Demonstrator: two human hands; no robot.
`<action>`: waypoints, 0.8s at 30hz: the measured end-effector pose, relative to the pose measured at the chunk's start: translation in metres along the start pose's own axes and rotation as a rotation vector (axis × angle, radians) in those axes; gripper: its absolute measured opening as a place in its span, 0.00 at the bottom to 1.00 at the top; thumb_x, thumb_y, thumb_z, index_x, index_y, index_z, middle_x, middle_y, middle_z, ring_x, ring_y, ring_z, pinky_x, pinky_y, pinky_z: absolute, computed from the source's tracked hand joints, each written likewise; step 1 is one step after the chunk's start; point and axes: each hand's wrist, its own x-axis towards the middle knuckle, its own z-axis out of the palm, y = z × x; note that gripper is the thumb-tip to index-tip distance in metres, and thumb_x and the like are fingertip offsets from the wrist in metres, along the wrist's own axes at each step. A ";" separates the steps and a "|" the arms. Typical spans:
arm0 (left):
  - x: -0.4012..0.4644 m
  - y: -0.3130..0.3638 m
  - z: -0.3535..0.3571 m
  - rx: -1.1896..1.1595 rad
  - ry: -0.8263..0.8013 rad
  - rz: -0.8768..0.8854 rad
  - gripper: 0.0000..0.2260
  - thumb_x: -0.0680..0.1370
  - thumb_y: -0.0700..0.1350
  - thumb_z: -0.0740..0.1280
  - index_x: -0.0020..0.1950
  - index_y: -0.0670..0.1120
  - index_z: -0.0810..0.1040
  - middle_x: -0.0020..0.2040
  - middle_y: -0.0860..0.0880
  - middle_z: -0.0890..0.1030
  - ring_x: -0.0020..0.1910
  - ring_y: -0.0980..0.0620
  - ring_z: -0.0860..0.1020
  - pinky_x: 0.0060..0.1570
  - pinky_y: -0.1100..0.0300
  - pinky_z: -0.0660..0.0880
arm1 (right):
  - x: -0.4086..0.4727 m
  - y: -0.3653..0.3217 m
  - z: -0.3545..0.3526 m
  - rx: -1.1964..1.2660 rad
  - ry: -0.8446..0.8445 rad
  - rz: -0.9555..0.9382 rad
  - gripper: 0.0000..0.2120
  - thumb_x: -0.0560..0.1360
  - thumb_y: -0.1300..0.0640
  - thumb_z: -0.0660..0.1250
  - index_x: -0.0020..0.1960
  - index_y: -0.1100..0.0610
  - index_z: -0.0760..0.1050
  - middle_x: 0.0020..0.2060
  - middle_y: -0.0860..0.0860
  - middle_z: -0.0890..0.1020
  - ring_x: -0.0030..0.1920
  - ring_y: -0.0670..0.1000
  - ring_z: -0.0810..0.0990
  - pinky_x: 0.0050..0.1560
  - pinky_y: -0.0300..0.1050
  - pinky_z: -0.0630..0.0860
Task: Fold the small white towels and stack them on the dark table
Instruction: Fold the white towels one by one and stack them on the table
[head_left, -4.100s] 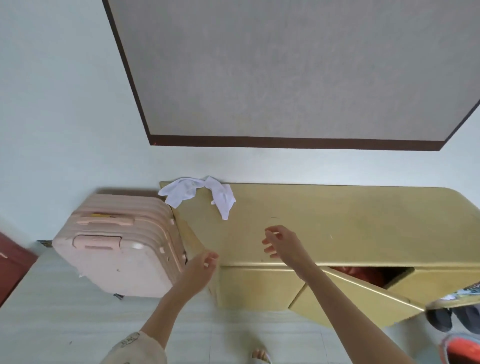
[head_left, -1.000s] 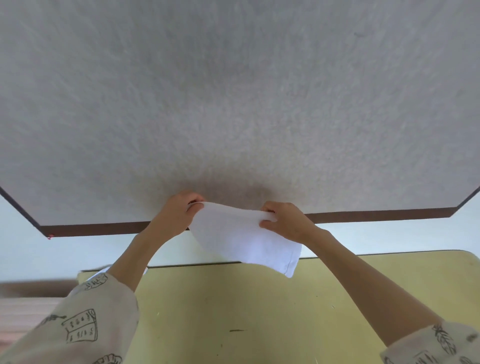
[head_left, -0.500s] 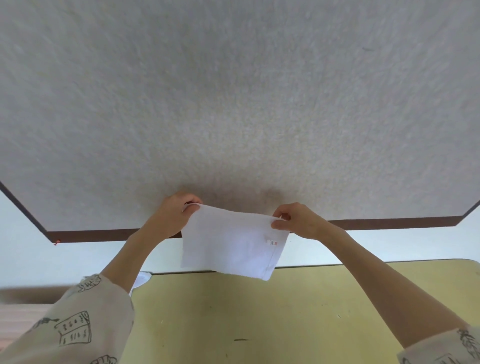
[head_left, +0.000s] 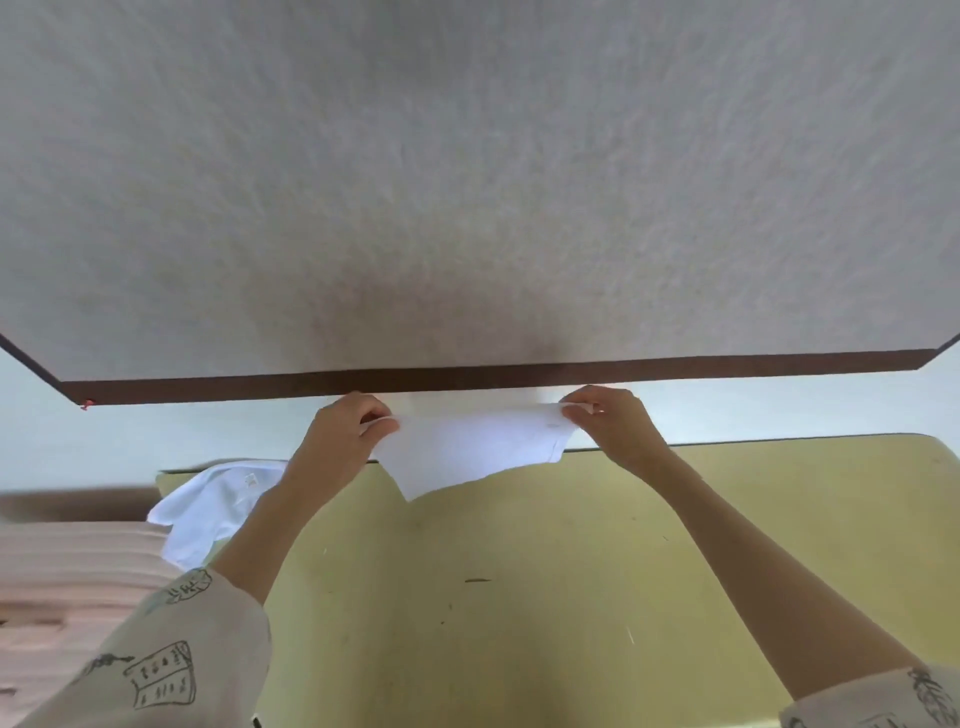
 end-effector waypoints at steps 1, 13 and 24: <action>-0.009 -0.008 0.009 0.024 -0.077 -0.003 0.04 0.76 0.42 0.67 0.46 0.42 0.79 0.42 0.50 0.77 0.42 0.52 0.74 0.39 0.71 0.65 | -0.009 0.013 0.006 -0.026 -0.047 0.028 0.08 0.76 0.61 0.64 0.50 0.59 0.81 0.42 0.47 0.80 0.45 0.46 0.76 0.40 0.30 0.67; -0.086 -0.074 0.108 0.075 -0.717 -0.273 0.12 0.75 0.44 0.67 0.32 0.49 0.71 0.31 0.53 0.70 0.30 0.58 0.66 0.31 0.65 0.61 | -0.074 0.139 0.083 -0.204 -0.424 0.431 0.11 0.76 0.58 0.65 0.56 0.59 0.80 0.56 0.55 0.81 0.60 0.54 0.77 0.55 0.41 0.69; -0.031 -0.106 0.167 -0.142 -0.453 -0.444 0.03 0.75 0.42 0.67 0.47 0.46 0.80 0.41 0.52 0.80 0.41 0.54 0.76 0.43 0.62 0.71 | -0.038 0.191 0.111 -0.061 -0.181 0.475 0.08 0.75 0.60 0.66 0.52 0.61 0.80 0.51 0.54 0.83 0.48 0.48 0.76 0.41 0.33 0.67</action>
